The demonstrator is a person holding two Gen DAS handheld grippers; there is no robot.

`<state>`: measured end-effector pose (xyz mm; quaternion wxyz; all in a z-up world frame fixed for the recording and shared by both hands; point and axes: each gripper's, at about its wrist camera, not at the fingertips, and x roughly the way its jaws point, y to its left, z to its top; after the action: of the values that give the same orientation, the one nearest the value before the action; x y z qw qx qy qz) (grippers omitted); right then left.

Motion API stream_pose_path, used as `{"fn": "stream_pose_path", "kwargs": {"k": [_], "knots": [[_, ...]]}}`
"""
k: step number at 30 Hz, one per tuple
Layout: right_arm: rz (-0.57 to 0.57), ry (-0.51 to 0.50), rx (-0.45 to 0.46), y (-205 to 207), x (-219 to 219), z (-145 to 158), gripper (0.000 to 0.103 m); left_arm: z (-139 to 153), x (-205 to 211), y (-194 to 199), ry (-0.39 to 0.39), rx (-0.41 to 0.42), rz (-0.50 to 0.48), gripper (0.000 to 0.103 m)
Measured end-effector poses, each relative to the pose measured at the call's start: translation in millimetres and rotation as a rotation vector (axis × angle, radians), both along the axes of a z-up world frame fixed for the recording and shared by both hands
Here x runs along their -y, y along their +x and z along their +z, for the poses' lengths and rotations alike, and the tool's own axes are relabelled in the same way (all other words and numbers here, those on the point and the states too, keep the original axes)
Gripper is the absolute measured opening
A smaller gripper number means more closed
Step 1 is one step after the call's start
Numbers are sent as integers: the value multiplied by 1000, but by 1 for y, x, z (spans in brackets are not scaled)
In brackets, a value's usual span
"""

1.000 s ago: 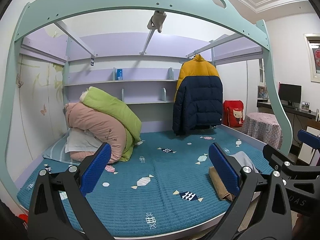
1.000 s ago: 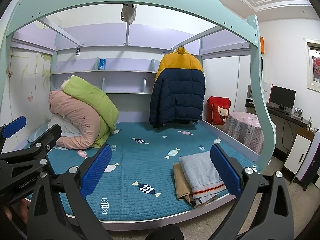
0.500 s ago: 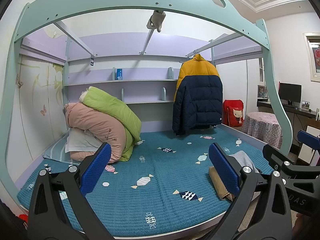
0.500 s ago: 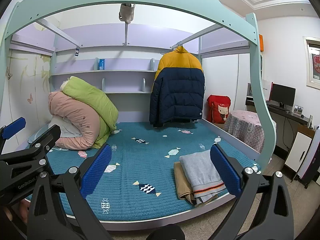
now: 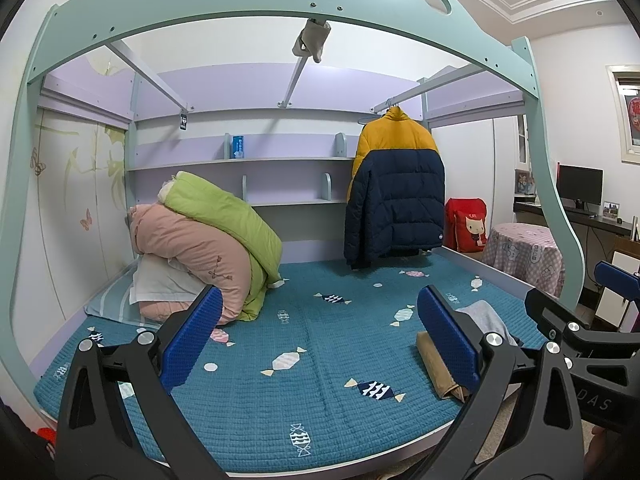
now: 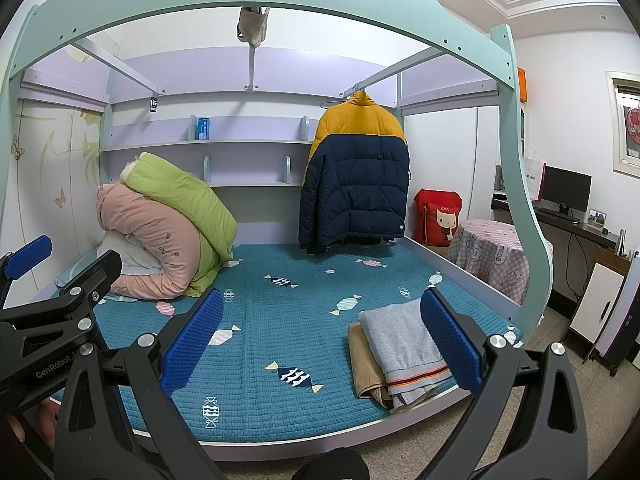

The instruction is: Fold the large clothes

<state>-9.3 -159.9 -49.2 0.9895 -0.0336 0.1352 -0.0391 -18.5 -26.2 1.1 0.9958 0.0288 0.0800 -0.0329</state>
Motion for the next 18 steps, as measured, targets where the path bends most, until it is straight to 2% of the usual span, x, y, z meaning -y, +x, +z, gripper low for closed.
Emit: {"fn": "stream_pose_path", "kwargs": {"k": [18], "knots": [[-4,2,-2,-1,-2,0,96,1,0,0,0,-1,-1,98]]}}
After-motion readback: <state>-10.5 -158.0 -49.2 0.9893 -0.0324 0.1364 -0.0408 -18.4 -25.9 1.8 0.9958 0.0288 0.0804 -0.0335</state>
